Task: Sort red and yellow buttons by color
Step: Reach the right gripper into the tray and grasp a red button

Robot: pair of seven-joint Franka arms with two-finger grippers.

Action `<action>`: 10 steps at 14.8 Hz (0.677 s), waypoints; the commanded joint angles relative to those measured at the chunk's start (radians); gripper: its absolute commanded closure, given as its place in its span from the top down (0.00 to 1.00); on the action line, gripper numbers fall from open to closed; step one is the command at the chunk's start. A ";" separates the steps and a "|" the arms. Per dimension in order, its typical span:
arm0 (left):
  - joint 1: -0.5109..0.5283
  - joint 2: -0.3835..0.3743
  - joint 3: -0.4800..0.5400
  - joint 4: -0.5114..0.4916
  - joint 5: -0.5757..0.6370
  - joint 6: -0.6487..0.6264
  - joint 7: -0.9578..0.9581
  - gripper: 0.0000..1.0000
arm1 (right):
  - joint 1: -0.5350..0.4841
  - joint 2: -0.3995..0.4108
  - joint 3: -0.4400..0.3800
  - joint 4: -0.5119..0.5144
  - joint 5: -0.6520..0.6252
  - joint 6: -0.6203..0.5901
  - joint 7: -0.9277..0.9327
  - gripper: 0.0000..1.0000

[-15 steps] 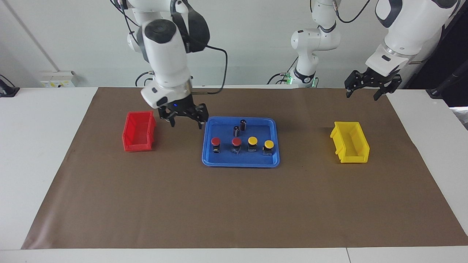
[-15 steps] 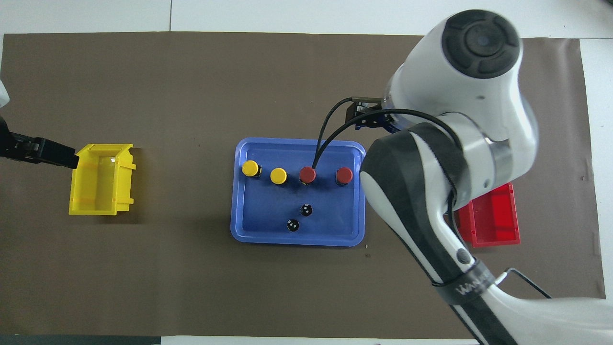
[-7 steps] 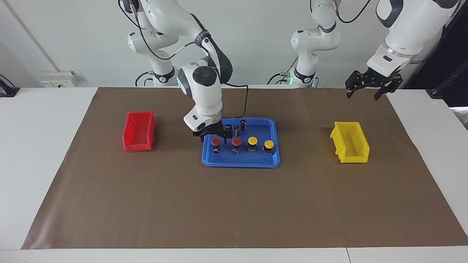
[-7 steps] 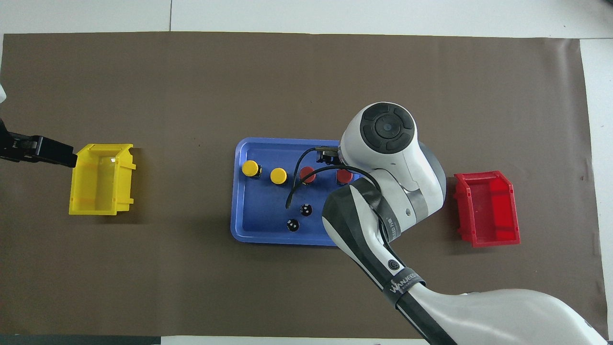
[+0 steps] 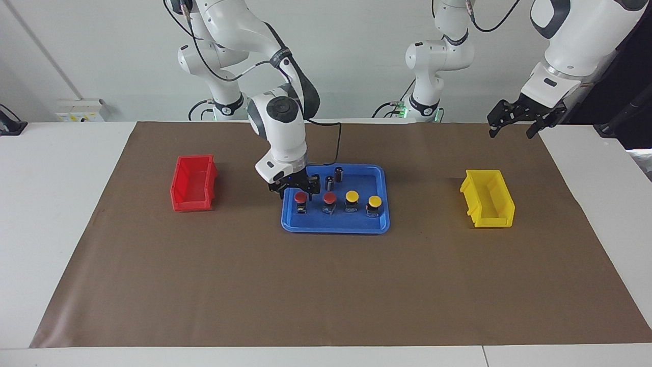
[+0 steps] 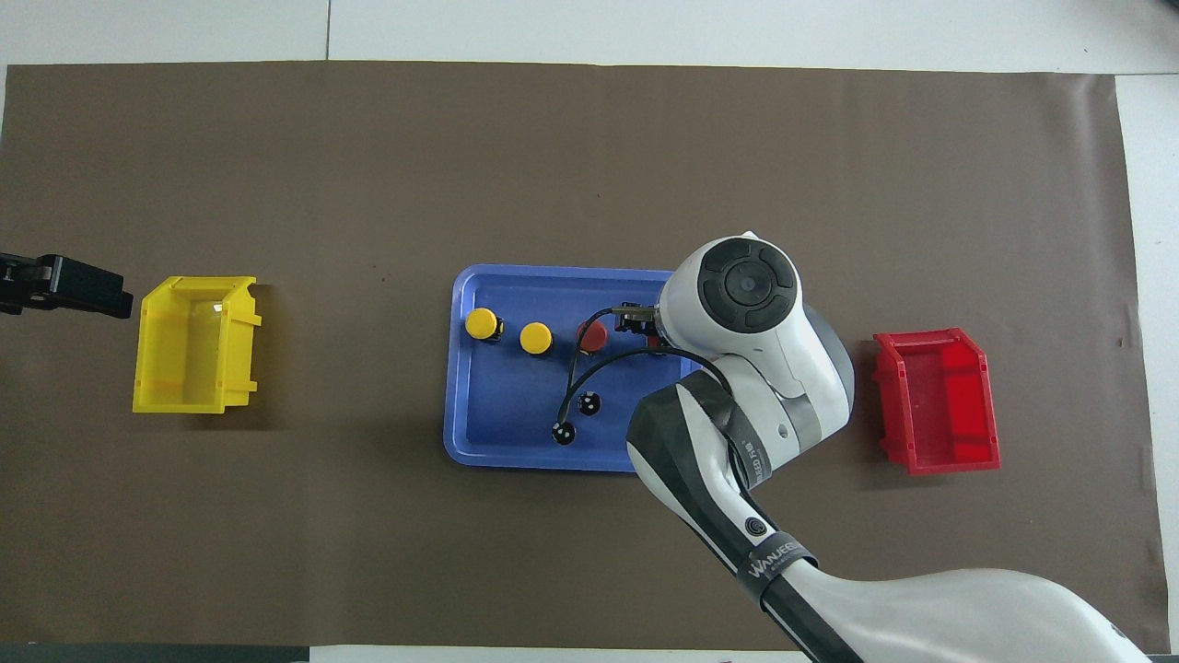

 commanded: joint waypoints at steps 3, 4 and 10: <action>-0.005 -0.025 -0.001 -0.031 -0.011 0.025 -0.013 1.00 | 0.002 -0.020 0.000 -0.054 -0.011 0.064 -0.029 0.89; -0.005 -0.025 -0.001 -0.032 -0.011 0.025 -0.013 1.00 | 0.000 -0.020 0.000 -0.054 -0.011 0.066 -0.032 0.88; -0.003 -0.028 -0.001 -0.038 -0.011 0.023 -0.012 1.00 | 0.004 0.003 0.000 -0.063 -0.011 0.103 -0.038 0.77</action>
